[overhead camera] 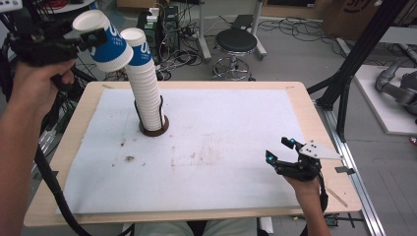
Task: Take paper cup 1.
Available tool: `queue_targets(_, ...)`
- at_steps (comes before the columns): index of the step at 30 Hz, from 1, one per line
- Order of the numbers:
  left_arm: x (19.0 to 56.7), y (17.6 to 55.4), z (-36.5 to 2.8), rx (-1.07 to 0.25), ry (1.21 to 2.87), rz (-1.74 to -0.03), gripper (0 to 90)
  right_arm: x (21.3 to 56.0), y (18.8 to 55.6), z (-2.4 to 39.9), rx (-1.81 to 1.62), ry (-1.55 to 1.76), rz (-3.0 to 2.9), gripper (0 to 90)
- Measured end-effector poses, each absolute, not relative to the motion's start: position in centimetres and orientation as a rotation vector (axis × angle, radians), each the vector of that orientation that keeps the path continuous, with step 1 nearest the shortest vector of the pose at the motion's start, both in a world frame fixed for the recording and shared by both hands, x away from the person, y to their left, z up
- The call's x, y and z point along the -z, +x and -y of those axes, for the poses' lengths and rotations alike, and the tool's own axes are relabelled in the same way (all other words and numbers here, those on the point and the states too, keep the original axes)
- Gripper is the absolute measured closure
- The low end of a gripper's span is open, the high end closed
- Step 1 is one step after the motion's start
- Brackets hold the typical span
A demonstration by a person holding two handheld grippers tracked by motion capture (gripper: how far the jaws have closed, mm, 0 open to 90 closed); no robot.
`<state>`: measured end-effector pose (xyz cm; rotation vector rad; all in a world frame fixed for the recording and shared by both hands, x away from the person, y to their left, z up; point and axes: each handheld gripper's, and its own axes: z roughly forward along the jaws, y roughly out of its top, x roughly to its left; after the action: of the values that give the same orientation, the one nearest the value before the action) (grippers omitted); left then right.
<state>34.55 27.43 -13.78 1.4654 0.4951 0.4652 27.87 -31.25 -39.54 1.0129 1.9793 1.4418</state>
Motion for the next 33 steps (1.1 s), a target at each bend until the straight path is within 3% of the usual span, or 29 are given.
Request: queue_targets(33,30.4,32.2,-18.7,-0.308,1.606,-0.419,28.7,40.0,28.4,30.0,-1.439,0.984,-2.044,20.9)
